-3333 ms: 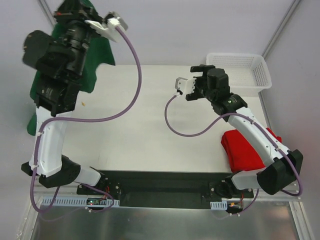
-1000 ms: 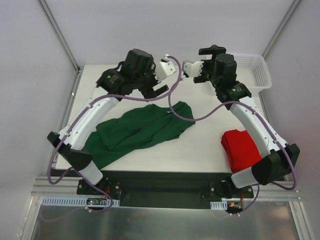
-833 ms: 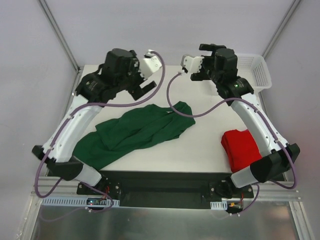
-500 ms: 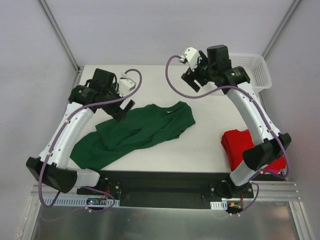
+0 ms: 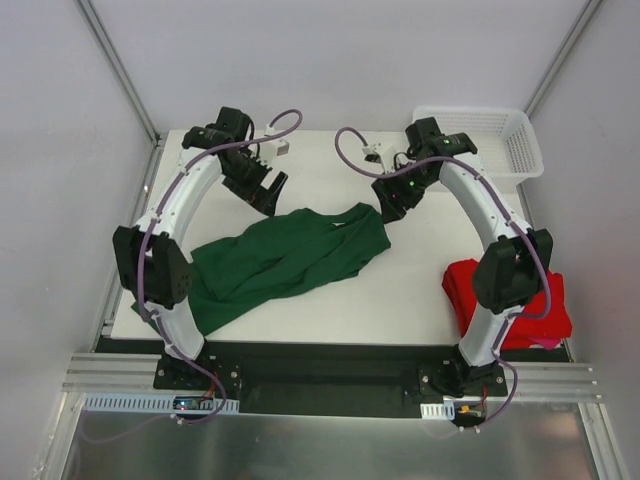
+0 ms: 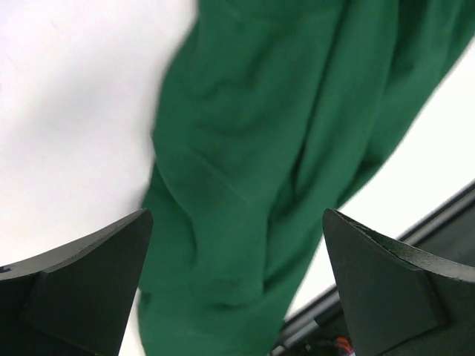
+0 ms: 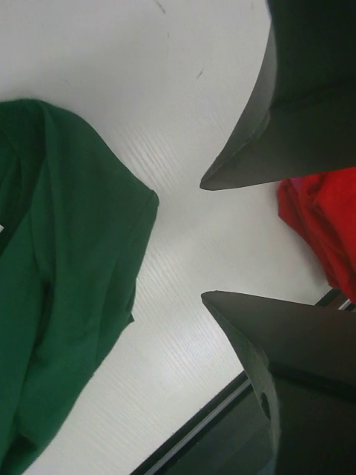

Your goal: Fold and stack the t-shirts

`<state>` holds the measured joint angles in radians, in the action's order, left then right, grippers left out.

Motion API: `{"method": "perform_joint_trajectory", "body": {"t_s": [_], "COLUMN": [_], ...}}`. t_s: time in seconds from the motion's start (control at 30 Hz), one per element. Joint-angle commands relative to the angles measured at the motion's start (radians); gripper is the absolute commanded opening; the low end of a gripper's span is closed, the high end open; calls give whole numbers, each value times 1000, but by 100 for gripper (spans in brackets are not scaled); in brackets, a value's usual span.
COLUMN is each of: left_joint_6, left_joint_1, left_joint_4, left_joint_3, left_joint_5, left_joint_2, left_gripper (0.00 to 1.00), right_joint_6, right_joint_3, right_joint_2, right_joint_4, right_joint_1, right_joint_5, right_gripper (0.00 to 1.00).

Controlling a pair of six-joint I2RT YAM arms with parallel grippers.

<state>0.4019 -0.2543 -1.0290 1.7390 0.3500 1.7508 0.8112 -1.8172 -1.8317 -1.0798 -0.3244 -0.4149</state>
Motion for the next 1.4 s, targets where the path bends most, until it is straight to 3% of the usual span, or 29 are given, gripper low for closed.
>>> {"method": "perform_joint_trajectory", "body": {"t_s": [0.0, 0.2, 0.33, 0.57, 1.0, 1.23, 1.33, 1.37], "left_joint_6": [52, 89, 114, 117, 100, 71, 38, 34], "left_joint_1": [0, -3, -14, -16, -37, -39, -49, -49], "left_joint_4": [23, 96, 139, 155, 119, 66, 18, 20], "left_joint_3": [128, 125, 116, 223, 209, 249, 249, 235], "left_joint_5": [26, -31, -100, -163, -183, -180, -152, -149], "left_joint_2": [117, 234, 318, 458, 529, 559, 572, 560], "left_gripper": [99, 99, 99, 99, 99, 99, 90, 76], "right_joint_6": [55, 71, 56, 0, 114, 178, 181, 169], "right_joint_3": [94, 209, 354, 314, 266, 286, 265, 254], "right_joint_2": [69, 118, 216, 229, 250, 218, 175, 164], "right_joint_4": [-16, 13, 176, 210, 184, 211, 222, 221], "right_joint_1": [-5, -59, -119, -134, -142, -107, -91, -85], "right_joint_5": [-71, -41, 53, 45, 176, 123, 117, 123], "right_gripper": [60, 56, 66, 95, 97, 97, 96, 96]}}
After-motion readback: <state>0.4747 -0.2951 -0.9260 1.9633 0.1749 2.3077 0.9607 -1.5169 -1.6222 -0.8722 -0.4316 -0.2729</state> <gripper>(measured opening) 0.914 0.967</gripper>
